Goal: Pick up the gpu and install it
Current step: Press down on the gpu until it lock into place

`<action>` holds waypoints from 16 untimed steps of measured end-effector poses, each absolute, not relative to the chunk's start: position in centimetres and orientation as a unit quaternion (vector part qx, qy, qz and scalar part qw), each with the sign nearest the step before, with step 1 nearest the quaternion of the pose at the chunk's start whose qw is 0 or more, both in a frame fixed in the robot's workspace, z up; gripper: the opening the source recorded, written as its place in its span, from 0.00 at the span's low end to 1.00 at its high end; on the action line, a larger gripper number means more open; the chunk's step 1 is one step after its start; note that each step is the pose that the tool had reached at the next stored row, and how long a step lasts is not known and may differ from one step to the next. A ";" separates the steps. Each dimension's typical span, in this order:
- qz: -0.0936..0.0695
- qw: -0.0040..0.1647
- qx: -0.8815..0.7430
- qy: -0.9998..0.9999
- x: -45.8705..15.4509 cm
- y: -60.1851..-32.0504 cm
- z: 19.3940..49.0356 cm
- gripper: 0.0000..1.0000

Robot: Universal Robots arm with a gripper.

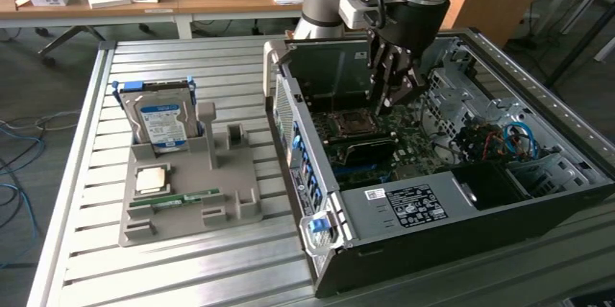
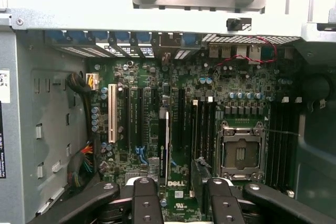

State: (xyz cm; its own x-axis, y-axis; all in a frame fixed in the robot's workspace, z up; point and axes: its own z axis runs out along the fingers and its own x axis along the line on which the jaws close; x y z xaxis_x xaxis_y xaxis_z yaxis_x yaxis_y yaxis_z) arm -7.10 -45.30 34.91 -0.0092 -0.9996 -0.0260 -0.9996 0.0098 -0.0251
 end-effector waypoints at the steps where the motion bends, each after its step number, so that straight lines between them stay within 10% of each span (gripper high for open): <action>1: 0.000 0.018 -0.704 0.710 -7.1 -45.3 34.9 0.40; 10: 0.000 0.018 -0.704 0.710 -7.1 -45.3 34.9 0.38; 16: 0.000 0.018 -0.704 0.710 -7.1 -45.3 34.9 0.14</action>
